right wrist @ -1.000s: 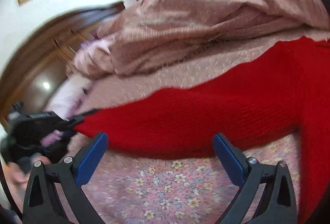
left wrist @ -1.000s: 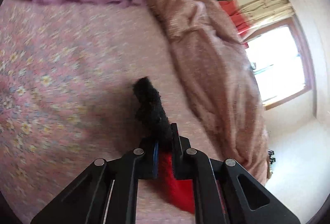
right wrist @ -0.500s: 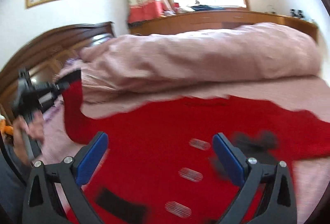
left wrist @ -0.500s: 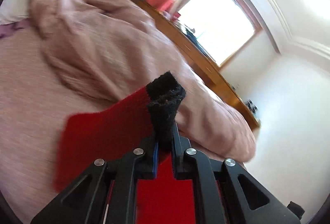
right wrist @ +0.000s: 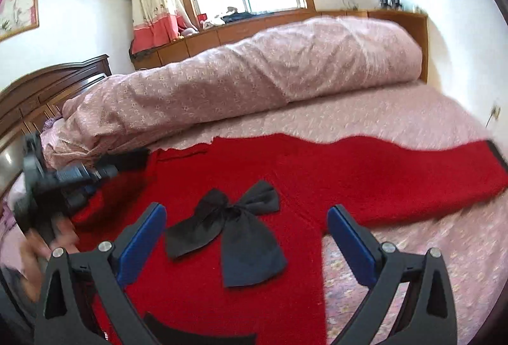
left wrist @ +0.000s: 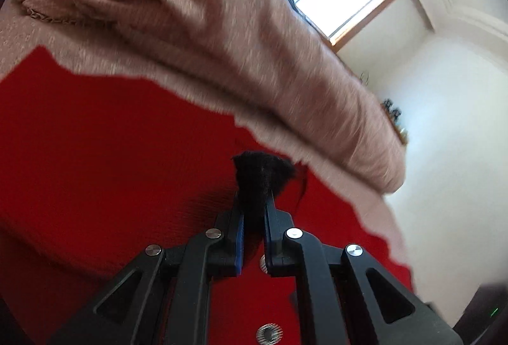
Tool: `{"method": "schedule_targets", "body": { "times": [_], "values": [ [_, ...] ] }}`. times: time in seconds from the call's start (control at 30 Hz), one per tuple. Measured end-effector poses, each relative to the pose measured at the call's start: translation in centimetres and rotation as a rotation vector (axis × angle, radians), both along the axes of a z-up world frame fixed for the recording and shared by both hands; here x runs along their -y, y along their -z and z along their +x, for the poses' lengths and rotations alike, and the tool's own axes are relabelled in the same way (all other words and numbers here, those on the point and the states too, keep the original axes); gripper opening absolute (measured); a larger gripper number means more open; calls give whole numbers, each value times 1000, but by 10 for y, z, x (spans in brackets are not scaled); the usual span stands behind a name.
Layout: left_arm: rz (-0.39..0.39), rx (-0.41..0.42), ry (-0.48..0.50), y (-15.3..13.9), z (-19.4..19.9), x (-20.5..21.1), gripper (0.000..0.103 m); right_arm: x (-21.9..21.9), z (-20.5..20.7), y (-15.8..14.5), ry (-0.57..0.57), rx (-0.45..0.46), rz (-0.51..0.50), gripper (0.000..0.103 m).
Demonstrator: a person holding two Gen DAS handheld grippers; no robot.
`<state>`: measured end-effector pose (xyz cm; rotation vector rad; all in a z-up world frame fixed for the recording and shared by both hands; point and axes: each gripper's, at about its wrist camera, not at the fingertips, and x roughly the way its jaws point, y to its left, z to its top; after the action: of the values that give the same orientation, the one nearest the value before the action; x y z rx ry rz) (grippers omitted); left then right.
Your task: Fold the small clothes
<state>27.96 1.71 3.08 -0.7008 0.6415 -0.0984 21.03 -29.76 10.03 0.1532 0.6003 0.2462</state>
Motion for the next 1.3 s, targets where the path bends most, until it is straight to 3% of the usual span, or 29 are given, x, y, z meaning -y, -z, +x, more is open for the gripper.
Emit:
{"method": "schedule_targets", "body": {
  "times": [0.07, 0.17, 0.3, 0.43, 0.57, 0.67, 0.77, 0.83, 0.93, 1.1, 1.2, 1.3],
  "values": [
    [48, -2, 13, 0, -4, 10, 3, 0, 0, 9, -40, -50, 54, 103],
    [129, 21, 29, -17, -7, 29, 3, -9, 2, 14, -58, -73, 26, 103],
    [281, 75, 75, -47, -13, 63, 3, -13, 1, 8, -60, -37, -20, 103],
    [347, 106, 133, -65, -8, 99, 3, 2, -4, -6, -21, 1, -9, 103],
    [360, 95, 223, -58, 9, 142, 3, 41, 1, -10, 41, -15, 137, 103],
    [359, 53, 262, -40, 18, 166, 4, 74, 8, -5, 59, -74, 307, 103],
    [411, -34, 319, -14, 22, 189, 19, 99, 9, -1, 97, -90, 422, 103],
    [382, -85, 380, -4, 17, 196, 32, 107, 12, 5, 123, -106, 469, 103],
    [384, -47, 388, -13, -4, 198, 45, 107, 19, 16, 128, -155, 518, 103],
    [315, -34, 420, -40, -29, 184, 53, 91, 28, 29, 100, -217, 491, 103],
    [302, 16, 381, -60, -50, 158, 60, 81, 31, 32, 72, -227, 464, 103],
    [341, 74, 310, -78, -70, 120, 68, 73, 35, 34, 57, -236, 431, 103]
  ]
}}
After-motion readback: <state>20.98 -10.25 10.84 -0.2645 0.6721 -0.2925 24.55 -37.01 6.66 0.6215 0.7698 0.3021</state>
